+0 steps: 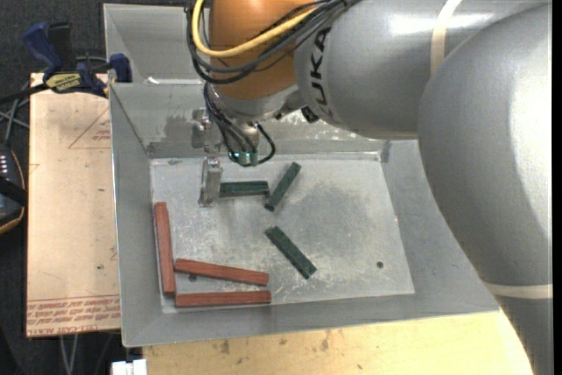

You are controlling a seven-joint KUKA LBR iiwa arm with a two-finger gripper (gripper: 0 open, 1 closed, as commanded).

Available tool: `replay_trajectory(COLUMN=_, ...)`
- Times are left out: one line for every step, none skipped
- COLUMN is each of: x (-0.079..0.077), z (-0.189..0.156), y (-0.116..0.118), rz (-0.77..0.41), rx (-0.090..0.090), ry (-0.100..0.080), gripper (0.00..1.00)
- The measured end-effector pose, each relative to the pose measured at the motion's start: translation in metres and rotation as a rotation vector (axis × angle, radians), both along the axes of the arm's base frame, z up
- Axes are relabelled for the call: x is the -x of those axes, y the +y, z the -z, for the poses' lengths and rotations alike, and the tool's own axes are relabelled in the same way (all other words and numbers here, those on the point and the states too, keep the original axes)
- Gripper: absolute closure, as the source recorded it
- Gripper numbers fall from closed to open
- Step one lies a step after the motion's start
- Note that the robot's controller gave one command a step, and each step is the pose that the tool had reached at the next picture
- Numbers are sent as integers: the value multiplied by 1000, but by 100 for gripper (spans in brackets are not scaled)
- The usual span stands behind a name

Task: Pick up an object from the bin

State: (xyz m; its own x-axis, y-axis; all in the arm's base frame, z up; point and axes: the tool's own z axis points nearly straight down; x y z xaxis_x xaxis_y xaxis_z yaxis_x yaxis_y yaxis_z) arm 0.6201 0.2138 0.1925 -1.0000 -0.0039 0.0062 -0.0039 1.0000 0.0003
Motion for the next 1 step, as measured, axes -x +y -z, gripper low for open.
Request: replay_trajectory(x=-2, z=-4, y=-1, rz=3, rx=-1, ry=-7, gripper=0)
